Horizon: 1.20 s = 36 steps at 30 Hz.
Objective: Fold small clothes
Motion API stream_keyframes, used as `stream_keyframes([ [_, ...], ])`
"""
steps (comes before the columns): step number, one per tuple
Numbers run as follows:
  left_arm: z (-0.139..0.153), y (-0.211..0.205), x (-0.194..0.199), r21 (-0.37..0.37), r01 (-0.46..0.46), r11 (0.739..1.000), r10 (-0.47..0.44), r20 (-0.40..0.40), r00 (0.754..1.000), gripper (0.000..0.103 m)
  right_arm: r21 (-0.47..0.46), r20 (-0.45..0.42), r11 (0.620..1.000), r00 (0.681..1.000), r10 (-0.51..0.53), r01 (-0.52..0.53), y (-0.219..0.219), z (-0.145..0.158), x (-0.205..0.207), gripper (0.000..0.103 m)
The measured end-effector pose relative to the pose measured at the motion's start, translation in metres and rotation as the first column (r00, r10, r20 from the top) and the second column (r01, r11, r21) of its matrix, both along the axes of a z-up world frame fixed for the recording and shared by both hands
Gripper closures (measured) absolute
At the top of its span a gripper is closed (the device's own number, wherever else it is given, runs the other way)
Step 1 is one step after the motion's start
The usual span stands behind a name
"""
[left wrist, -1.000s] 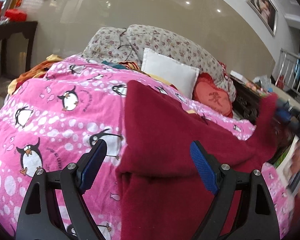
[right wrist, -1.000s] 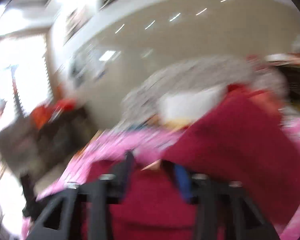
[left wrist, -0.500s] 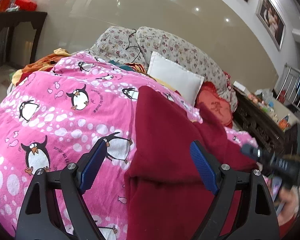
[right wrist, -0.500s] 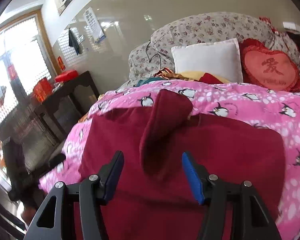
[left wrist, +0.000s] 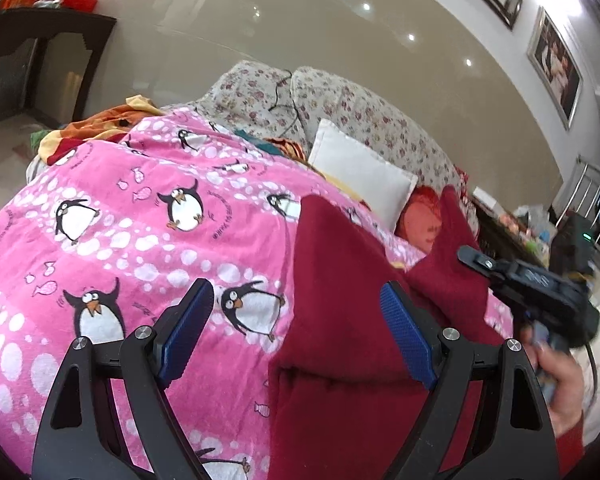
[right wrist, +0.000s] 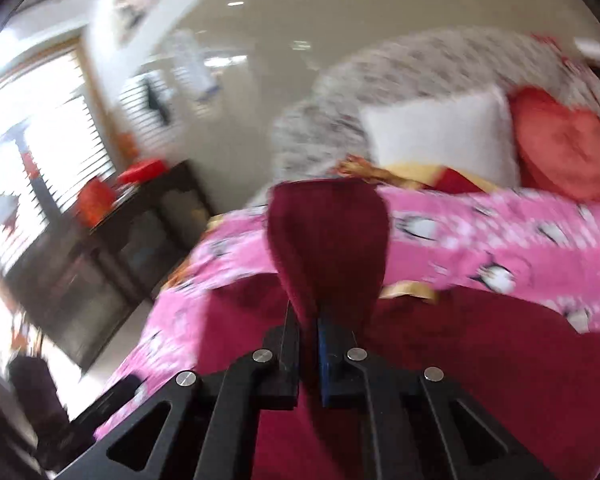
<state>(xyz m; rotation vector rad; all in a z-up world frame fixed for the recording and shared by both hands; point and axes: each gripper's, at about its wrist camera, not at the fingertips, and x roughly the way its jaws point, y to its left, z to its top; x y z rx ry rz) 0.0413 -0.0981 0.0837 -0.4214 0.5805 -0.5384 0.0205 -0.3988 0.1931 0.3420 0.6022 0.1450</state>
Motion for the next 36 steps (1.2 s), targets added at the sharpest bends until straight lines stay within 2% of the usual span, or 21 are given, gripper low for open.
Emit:
stream_keyframes([
  [2, 0.002, 0.005, -0.002, -0.015, -0.018, 1.0, 0.018, 0.013, 1.0, 0.018, -0.006, 0.027, 0.996, 0.995, 0.092, -0.092, 0.028, -0.001, -0.004, 0.096],
  [3, 0.002, 0.007, -0.002, -0.022, -0.026, 0.999, 0.026, 0.016, 1.0, 0.018, -0.015, 0.023, 0.992, 0.992, 0.128, -0.128, 0.042, -0.009, -0.004, 0.089],
  [4, 0.002, 0.009, -0.001, -0.033, -0.03, 0.999, 0.031, 0.015, 0.999, 0.018, -0.029, -0.007, 0.986, 0.986, 0.166, -0.166, 0.057, -0.02, 0.0, 0.069],
  [5, 0.002, 0.011, 0.0, -0.044, -0.03, 0.999, 0.03, 0.009, 1.0, 0.018, -0.048, -0.083, 0.977, 0.976, 0.203, -0.207, 0.07, -0.036, 0.007, 0.057],
  [6, 0.001, 0.012, 0.001, -0.05, -0.027, 0.998, 0.027, -0.002, 1.0, 0.018, -0.053, -0.157, 0.973, 0.965, 0.212, -0.223, 0.077, -0.05, 0.011, 0.055],
  [8, -0.002, 0.011, 0.004, -0.054, -0.025, 0.998, 0.024, -0.021, 0.999, 0.018, 0.009, -0.188, 0.976, 0.959, 0.214, -0.216, 0.07, -0.062, 0.005, 0.055],
  [9, -0.002, 0.011, 0.005, -0.057, -0.021, 0.998, 0.02, -0.027, 0.999, 0.018, 0.045, -0.169, 0.979, 0.964, 0.204, -0.199, 0.059, -0.058, -0.005, 0.055],
  [11, -0.003, 0.009, 0.006, -0.071, -0.009, 0.997, 0.006, -0.036, 0.999, 0.018, 0.041, -0.129, 0.988, 0.979, 0.156, -0.152, 0.036, -0.045, -0.027, 0.055],
  [14, -0.004, 0.003, 0.008, -0.069, 0.018, 0.997, -0.021, -0.05, 0.999, 0.018, -0.049, -0.08, 0.997, 0.995, 0.058, -0.062, -0.003, -0.021, -0.067, 0.054],
  [17, -0.005, -0.012, 0.006, -0.015, 0.034, 0.999, -0.034, -0.037, 0.999, 0.018, -0.222, -0.076, 0.97, 0.989, -0.123, 0.104, -0.043, -0.011, -0.104, 0.054],
  [19, -0.005, -0.025, 0.007, 0.015, 0.06, 0.998, -0.06, -0.023, 0.998, 0.018, -0.248, -0.097, 0.96, 0.982, -0.16, 0.132, -0.062, -0.018, -0.122, 0.054],
  [21, -0.005, -0.04, 0.012, 0.059, 0.073, 0.996, -0.071, -0.038, 0.997, 0.018, -0.229, -0.116, 0.96, 0.974, -0.193, 0.163, -0.077, -0.025, -0.139, 0.054],
  [24, -0.003, -0.06, 0.018, 0.127, 0.072, 0.989, -0.067, -0.043, 0.997, 0.018, -0.181, -0.106, 0.973, 0.981, -0.163, 0.142, -0.088, -0.031, -0.154, 0.054],
  [29, -0.005, -0.072, 0.035, 0.167, 0.048, 0.985, -0.037, -0.069, 0.997, 0.018, -0.252, -0.1, 0.963, 0.987, -0.129, 0.1, -0.08, -0.042, -0.154, 0.053],
  [32, -0.008, -0.077, 0.053, 0.184, 0.044, 0.982, -0.025, -0.103, 0.994, 0.018, -0.245, -0.094, 0.966, 0.989, -0.114, 0.088, -0.081, -0.045, -0.152, 0.051],
  [33, -0.008, -0.079, 0.056, 0.178, 0.058, 0.982, -0.038, -0.113, 0.993, 0.022, -0.248, -0.09, 0.965, 0.99, -0.111, 0.085, -0.082, -0.046, -0.153, 0.051],
  [34, -0.005, -0.08, 0.057, 0.166, 0.073, 0.983, -0.055, -0.109, 0.993, 0.034, -0.256, -0.09, 0.963, 0.99, -0.106, 0.08, -0.082, -0.047, -0.151, 0.052],
  [35, -0.002, -0.083, 0.058, 0.172, 0.079, 0.982, -0.063, -0.099, 0.993, 0.048, -0.279, -0.101, 0.957, 0.989, -0.109, 0.077, -0.082, -0.049, -0.147, 0.059],
  [36, 0.002, -0.088, 0.06, 0.203, 0.083, 0.976, -0.065, -0.096, 0.993, 0.053, -0.319, -0.126, 0.945, 0.984, -0.124, 0.078, -0.082, -0.051, -0.142, 0.091],
])
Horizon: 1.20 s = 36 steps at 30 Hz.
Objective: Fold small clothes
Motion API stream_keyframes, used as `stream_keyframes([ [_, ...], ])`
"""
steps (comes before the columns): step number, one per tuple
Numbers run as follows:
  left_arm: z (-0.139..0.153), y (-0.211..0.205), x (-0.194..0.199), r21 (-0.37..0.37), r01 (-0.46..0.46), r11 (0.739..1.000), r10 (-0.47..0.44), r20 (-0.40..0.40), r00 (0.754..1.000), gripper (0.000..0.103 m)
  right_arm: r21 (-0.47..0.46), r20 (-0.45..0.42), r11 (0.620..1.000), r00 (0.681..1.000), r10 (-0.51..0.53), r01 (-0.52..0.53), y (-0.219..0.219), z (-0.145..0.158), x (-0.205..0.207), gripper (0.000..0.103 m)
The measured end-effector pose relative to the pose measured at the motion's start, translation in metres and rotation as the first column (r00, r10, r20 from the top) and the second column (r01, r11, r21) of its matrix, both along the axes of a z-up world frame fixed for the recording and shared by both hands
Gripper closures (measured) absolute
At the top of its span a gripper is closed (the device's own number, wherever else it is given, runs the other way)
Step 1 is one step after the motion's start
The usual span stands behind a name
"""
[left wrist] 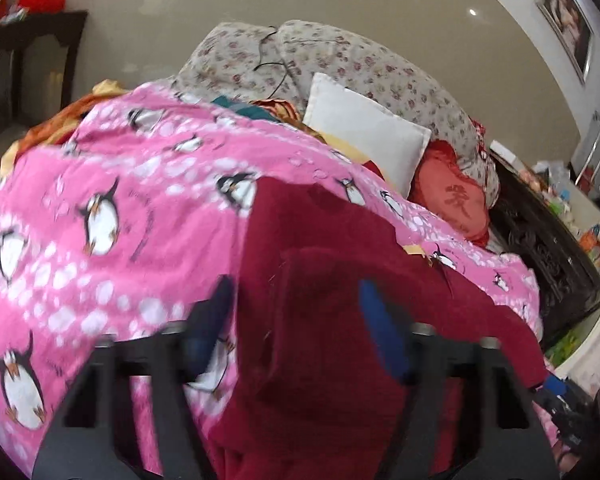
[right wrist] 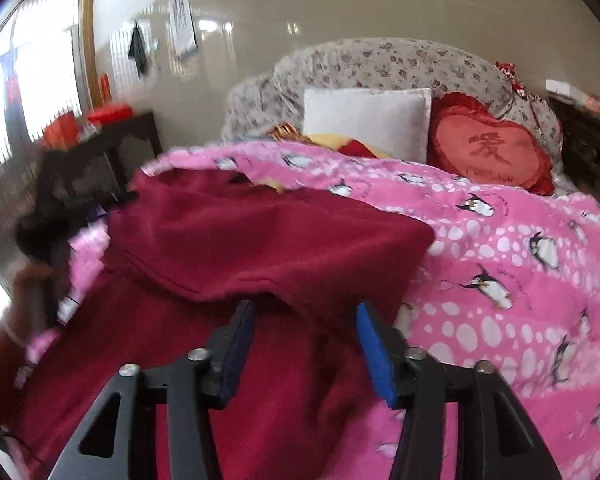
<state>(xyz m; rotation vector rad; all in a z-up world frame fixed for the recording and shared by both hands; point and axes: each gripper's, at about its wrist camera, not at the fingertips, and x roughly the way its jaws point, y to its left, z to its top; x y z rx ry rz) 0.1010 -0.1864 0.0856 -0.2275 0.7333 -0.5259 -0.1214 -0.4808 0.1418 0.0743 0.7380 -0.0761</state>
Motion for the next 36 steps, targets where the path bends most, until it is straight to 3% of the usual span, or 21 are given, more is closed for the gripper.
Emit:
stream_keyframes([
  [1, 0.002, -0.004, 0.002, 0.02, 0.007, 1.0, -0.007, -0.001, 1.0, 0.064, -0.047, -0.03, 0.999, 0.999, -0.02, 0.019, 0.0, -0.002, 0.006, 0.097],
  [2, 0.004, -0.007, 0.003, 0.032, 0.019, 0.999, -0.019, -0.008, 1.0, 0.072, -0.046, -0.031, 0.999, 0.999, -0.022, 0.021, -0.002, 0.0, 0.008, 0.097],
  [4, 0.009, -0.007, 0.004, 0.047, 0.028, 0.999, -0.027, -0.014, 1.0, 0.08, -0.016, 0.007, 1.0, 1.0, -0.013, 0.013, -0.002, 0.01, 0.002, 0.097],
  [7, 0.012, 0.007, -0.006, 0.017, 0.022, 1.0, -0.022, 0.003, 1.0, 0.081, -0.072, 0.032, 0.997, 0.999, 0.004, -0.001, 0.003, 0.019, -0.013, 0.097],
  [11, -0.011, 0.005, -0.002, 0.082, -0.016, 0.997, 0.018, -0.02, 1.0, 0.081, -0.086, -0.122, 0.996, 0.992, 0.016, -0.026, -0.001, -0.016, -0.007, 0.097],
  [12, -0.011, 0.006, -0.003, 0.078, -0.019, 0.997, 0.02, -0.016, 1.0, 0.081, -0.064, -0.112, 0.998, 0.994, 0.018, -0.025, -0.003, -0.014, -0.013, 0.095],
  [14, -0.005, 0.009, -0.009, 0.091, -0.029, 0.995, 0.029, 0.001, 1.0, 0.081, -0.02, -0.108, 1.0, 0.994, 0.0, -0.003, -0.008, -0.002, -0.022, 0.081],
  [15, 0.0, 0.011, -0.012, 0.099, -0.043, 0.994, 0.043, 0.011, 0.999, 0.081, 0.0, -0.092, 1.0, 0.996, -0.013, 0.013, -0.011, 0.006, -0.029, 0.065],
  [16, 0.006, 0.015, -0.018, 0.103, -0.063, 0.993, 0.061, 0.026, 0.998, 0.081, 0.023, -0.056, 0.999, 0.998, -0.024, 0.026, -0.015, 0.016, -0.036, 0.059],
  [18, 0.017, 0.022, -0.026, 0.076, -0.093, 0.993, 0.088, 0.061, 0.994, 0.079, 0.097, 0.028, 0.995, 0.999, -0.039, 0.036, -0.021, 0.037, -0.043, 0.059],
  [20, 0.025, 0.026, -0.034, 0.027, -0.094, 0.995, 0.092, 0.079, 0.993, 0.061, 0.148, 0.059, 0.988, 0.997, -0.058, 0.049, -0.022, 0.047, -0.033, 0.059],
  [22, 0.027, 0.021, -0.038, -0.011, -0.067, 0.998, 0.068, 0.077, 0.995, 0.054, 0.118, 0.055, 0.992, 0.997, -0.046, 0.039, -0.013, 0.045, -0.011, 0.059],
  [24, 0.025, 0.008, -0.037, 0.012, -0.048, 0.999, 0.047, 0.086, 0.995, 0.053, 0.049, 0.016, 0.999, 1.0, -0.022, 0.022, 0.001, 0.034, 0.015, 0.061],
  [26, 0.014, -0.011, -0.031, 0.096, -0.041, 0.995, 0.032, 0.1, 0.994, 0.053, -0.025, -0.035, 1.0, 0.999, -0.009, 0.008, 0.008, 0.017, 0.039, 0.063],
  [28, -0.002, -0.025, -0.02, 0.166, -0.045, 0.985, 0.031, 0.085, 0.996, 0.053, -0.117, -0.071, 0.992, 0.995, -0.064, 0.056, 0.003, -0.002, 0.056, 0.063],
  [29, -0.012, -0.03, -0.011, 0.195, -0.045, 0.98, 0.033, 0.067, 0.997, 0.053, -0.107, -0.09, 0.992, 0.993, -0.072, 0.063, -0.004, -0.011, 0.064, 0.063],
  [31, -0.022, -0.029, 0.0, 0.167, -0.052, 0.985, 0.042, 0.06, 0.997, 0.049, -0.06, -0.087, 0.996, 0.994, -0.071, 0.066, -0.02, -0.021, 0.073, 0.064],
  [33, -0.019, -0.024, 0.0, 0.145, -0.052, 0.988, 0.044, 0.054, 0.998, 0.049, 0.008, -0.084, 0.997, 0.994, -0.075, 0.076, -0.028, -0.012, 0.067, 0.064],
  [36, -0.018, -0.018, -0.005, 0.147, -0.055, 0.988, 0.049, 0.047, 0.998, 0.049, 0.014, -0.036, 0.998, 0.998, -0.06, 0.061, -0.02, 0.008, 0.036, 0.064],
])
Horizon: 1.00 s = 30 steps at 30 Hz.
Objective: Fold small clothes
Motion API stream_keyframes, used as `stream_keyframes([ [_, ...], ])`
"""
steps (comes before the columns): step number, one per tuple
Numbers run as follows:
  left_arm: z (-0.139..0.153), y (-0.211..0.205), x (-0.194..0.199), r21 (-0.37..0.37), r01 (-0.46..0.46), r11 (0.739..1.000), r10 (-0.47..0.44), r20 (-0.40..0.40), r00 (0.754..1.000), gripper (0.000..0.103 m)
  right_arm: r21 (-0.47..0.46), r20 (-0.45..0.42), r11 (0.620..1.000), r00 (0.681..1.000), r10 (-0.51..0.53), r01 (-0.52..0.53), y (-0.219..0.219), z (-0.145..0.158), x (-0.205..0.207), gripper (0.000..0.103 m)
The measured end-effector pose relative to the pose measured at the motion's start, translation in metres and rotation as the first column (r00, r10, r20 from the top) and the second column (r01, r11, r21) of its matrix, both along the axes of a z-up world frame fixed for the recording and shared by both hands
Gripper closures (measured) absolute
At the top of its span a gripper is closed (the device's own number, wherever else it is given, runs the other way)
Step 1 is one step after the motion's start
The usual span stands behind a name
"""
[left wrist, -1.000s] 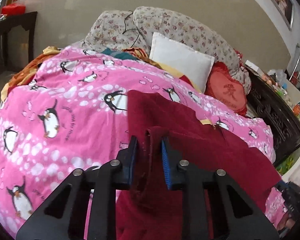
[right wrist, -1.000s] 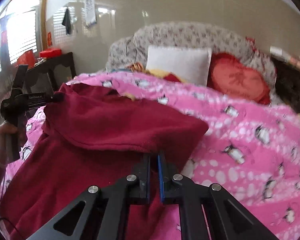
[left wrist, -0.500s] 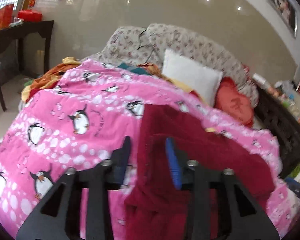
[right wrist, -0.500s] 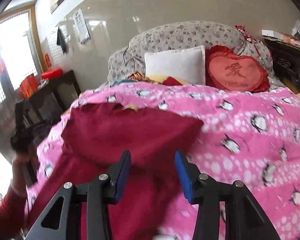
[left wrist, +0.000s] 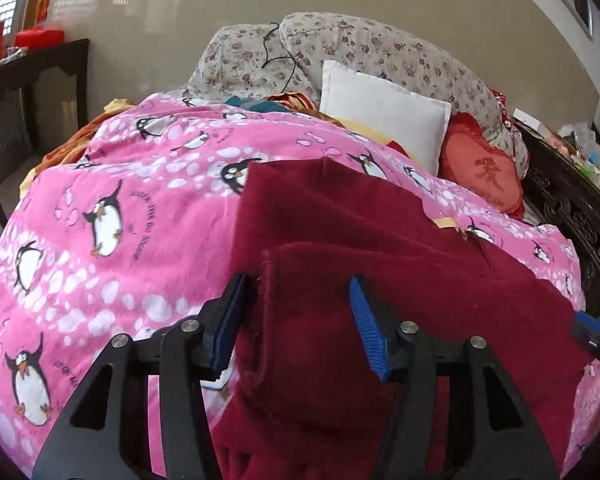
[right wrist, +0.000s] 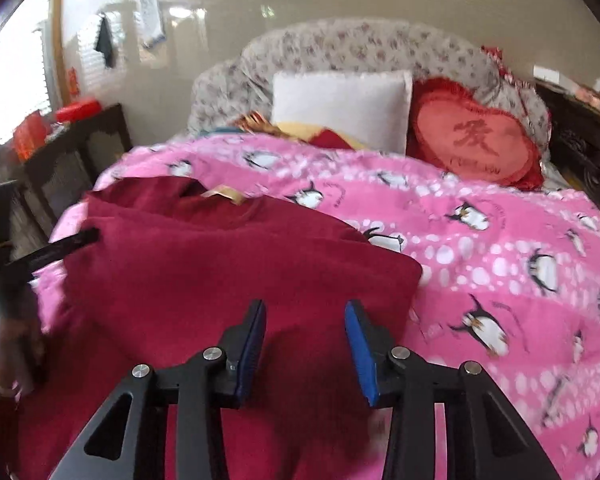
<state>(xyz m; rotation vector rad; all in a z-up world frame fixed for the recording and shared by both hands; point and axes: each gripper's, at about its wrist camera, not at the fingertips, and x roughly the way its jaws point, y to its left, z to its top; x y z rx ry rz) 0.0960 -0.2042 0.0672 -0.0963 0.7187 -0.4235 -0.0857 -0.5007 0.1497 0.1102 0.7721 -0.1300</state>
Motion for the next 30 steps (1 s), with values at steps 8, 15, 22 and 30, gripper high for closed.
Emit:
stream_keyframes([
  [8, -0.014, 0.023, -0.002, -0.086, -0.057, 0.995, 0.048, -0.094, 0.994, 0.023, -0.114, -0.06, 0.993, 0.998, -0.02, 0.013, 0.021, -0.022, -0.043, 0.064],
  [15, 0.0, 0.047, -0.041, -0.041, -0.077, 0.996, 0.074, -0.065, 0.995, 0.023, -0.032, -0.084, 0.999, 0.996, -0.031, 0.029, 0.029, -0.026, -0.05, 0.063],
  [22, 0.007, 0.07, -0.09, 0.016, -0.088, 0.996, 0.088, -0.053, 0.995, 0.023, 0.154, -0.03, 0.987, 0.999, -0.044, 0.048, 0.025, -0.01, -0.075, 0.058],
  [30, 0.013, 0.086, -0.142, 0.092, -0.087, 0.992, 0.085, 0.024, 0.996, 0.023, 0.184, 0.027, 0.983, 1.0, 0.001, -0.006, 0.044, 0.026, -0.15, 0.039],
])
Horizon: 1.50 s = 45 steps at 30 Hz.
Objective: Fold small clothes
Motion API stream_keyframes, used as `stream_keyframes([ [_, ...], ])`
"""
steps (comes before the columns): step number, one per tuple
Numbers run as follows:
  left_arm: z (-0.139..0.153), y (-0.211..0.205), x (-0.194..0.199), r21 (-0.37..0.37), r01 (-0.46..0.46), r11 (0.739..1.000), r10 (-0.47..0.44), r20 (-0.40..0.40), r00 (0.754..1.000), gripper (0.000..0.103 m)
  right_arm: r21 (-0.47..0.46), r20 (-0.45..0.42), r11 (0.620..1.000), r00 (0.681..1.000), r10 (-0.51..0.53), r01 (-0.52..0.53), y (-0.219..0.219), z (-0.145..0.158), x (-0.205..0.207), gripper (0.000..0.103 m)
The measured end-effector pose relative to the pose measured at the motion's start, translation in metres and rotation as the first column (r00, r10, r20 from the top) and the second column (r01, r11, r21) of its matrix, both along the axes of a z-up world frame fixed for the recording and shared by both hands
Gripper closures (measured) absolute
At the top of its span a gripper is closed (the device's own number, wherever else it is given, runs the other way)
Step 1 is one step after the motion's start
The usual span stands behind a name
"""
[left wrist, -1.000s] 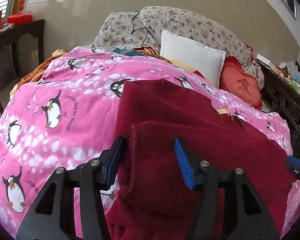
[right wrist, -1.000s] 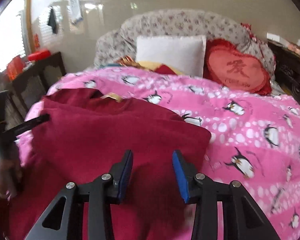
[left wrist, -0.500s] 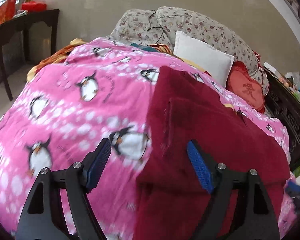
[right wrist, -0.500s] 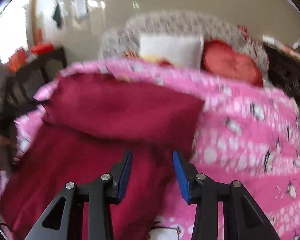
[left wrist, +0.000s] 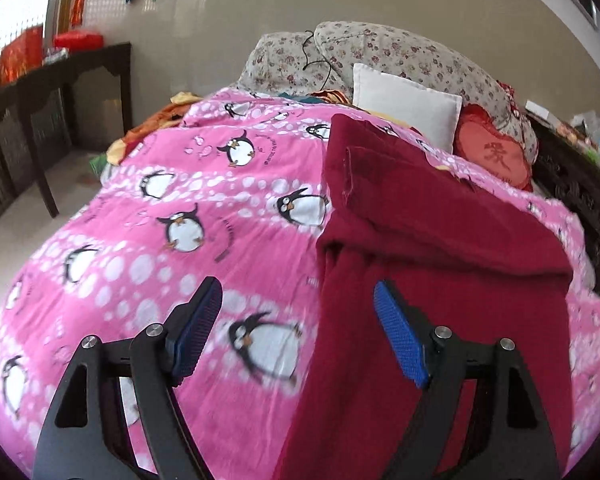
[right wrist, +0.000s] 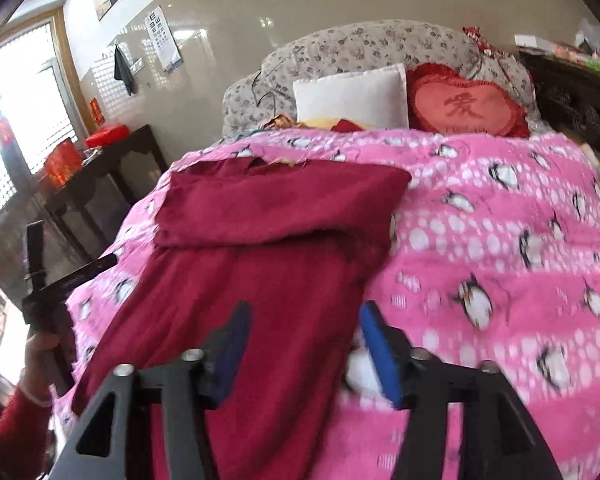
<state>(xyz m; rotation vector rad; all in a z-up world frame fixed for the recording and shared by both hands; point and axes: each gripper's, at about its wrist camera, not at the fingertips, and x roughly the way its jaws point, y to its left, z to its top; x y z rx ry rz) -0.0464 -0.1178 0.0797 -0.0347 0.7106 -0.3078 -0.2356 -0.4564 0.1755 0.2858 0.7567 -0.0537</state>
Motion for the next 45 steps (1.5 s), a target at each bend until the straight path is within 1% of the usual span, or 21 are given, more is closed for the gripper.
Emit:
stream_keyframes([
  [4, -0.004, 0.003, -0.02, 0.037, 0.025, 0.999, -0.025, 0.0, 1.0, 0.023, 0.02, -0.027, 0.999, 0.999, 0.028, -0.028, 0.006, -0.006, -0.035, 0.037],
  [8, -0.011, 0.012, -0.035, 0.031, 0.057, 0.998, -0.056, -0.031, 0.998, 0.023, 0.064, -0.092, 0.997, 0.995, 0.043, -0.037, 0.007, -0.033, -0.056, 0.037],
  [13, -0.027, 0.028, -0.048, -0.021, 0.088, 0.996, -0.09, -0.145, 0.985, 0.023, 0.161, -0.124, 0.986, 0.991, 0.052, -0.031, 0.005, -0.068, -0.057, 0.037],
  [15, -0.031, 0.033, -0.057, -0.019, 0.083, 0.996, -0.085, -0.144, 0.986, 0.023, 0.193, -0.12, 0.979, 0.988, 0.092, -0.068, 0.012, -0.077, -0.05, 0.039],
  [17, -0.034, 0.036, -0.063, -0.015, 0.077, 0.997, -0.079, -0.146, 0.986, 0.023, 0.201, -0.096, 0.97, 0.983, 0.156, -0.134, 0.025, -0.081, -0.044, 0.057],
  [19, -0.039, 0.039, -0.064, -0.029, 0.073, 0.997, -0.077, -0.169, 0.983, 0.023, 0.123, -0.109, 0.98, 0.98, 0.169, -0.156, 0.036, -0.084, -0.039, 0.083],
  [20, -0.042, 0.041, -0.065, -0.031, 0.07, 0.997, -0.075, -0.185, 0.98, 0.023, 0.109, -0.104, 0.982, 0.981, 0.166, -0.154, 0.036, -0.082, -0.04, 0.09],
  [22, -0.045, 0.045, -0.069, -0.038, 0.072, 0.997, -0.079, -0.199, 0.977, 0.023, 0.095, -0.087, 0.985, 0.984, 0.153, -0.144, 0.034, -0.073, -0.047, 0.094],
  [25, -0.044, 0.053, -0.08, -0.072, 0.081, 0.994, -0.094, -0.191, 0.977, 0.023, -0.028, -0.121, 0.995, 0.989, 0.09, -0.094, 0.027, -0.065, -0.056, 0.094],
  [26, -0.045, 0.055, -0.083, -0.083, 0.087, 0.993, -0.102, -0.198, 0.975, 0.023, -0.007, -0.131, 0.996, 0.987, 0.091, -0.093, 0.024, -0.068, -0.057, 0.094],
  [29, -0.045, 0.058, -0.093, -0.102, 0.106, 0.989, -0.126, -0.214, 0.969, 0.023, 0.076, -0.118, 0.994, 0.989, 0.091, -0.082, 0.02, -0.069, -0.066, 0.093],
  [30, -0.045, 0.059, -0.096, -0.111, 0.115, 0.987, -0.137, -0.218, 0.966, 0.023, 0.108, -0.099, 0.992, 0.992, 0.082, -0.072, 0.017, -0.067, -0.071, 0.088],
  [31, -0.044, 0.06, -0.099, -0.121, 0.123, 0.985, -0.148, -0.224, 0.963, 0.023, 0.153, -0.08, 0.986, 0.994, 0.076, -0.063, 0.014, -0.066, -0.078, 0.068],
  [33, -0.044, 0.063, -0.104, -0.144, 0.135, 0.98, -0.167, -0.242, 0.956, 0.023, 0.22, -0.081, 0.974, 0.994, 0.07, -0.05, 0.012, -0.067, -0.091, 0.038],
  [36, -0.048, 0.066, -0.109, -0.176, 0.143, 0.974, -0.188, -0.275, 0.943, 0.023, 0.257, -0.113, 0.965, 0.99, 0.087, -0.055, 0.017, -0.074, -0.108, 0.037],
  [38, -0.049, 0.064, -0.114, -0.171, 0.149, 0.974, -0.192, -0.272, 0.943, 0.023, 0.251, -0.094, 0.965, 0.99, 0.103, -0.076, 0.027, -0.075, -0.116, 0.037],
  [39, -0.049, 0.063, -0.116, -0.16, 0.154, 0.975, -0.192, -0.262, 0.946, 0.023, 0.26, -0.08, 0.961, 0.989, 0.121, -0.096, 0.034, -0.076, -0.117, 0.039],
  [41, -0.05, 0.059, -0.119, -0.142, 0.157, 0.977, -0.19, -0.254, 0.948, 0.023, 0.287, -0.073, 0.944, 0.979, 0.191, -0.163, 0.053, -0.084, -0.113, 0.064],
  [42, -0.051, 0.058, -0.119, -0.139, 0.158, 0.978, -0.189, -0.252, 0.949, 0.023, 0.251, -0.085, 0.952, 0.976, 0.202, -0.175, 0.06, -0.087, -0.113, 0.079],
  [43, -0.051, 0.057, -0.121, -0.138, 0.158, 0.978, -0.189, -0.251, 0.949, 0.023, 0.188, -0.098, 0.965, 0.974, 0.205, -0.184, 0.068, -0.088, -0.113, 0.088],
  [45, -0.049, 0.057, -0.124, -0.141, 0.168, 0.976, -0.2, -0.262, 0.944, 0.023, 0.182, -0.085, 0.965, 0.975, 0.206, -0.188, 0.065, -0.082, -0.118, 0.09],
])
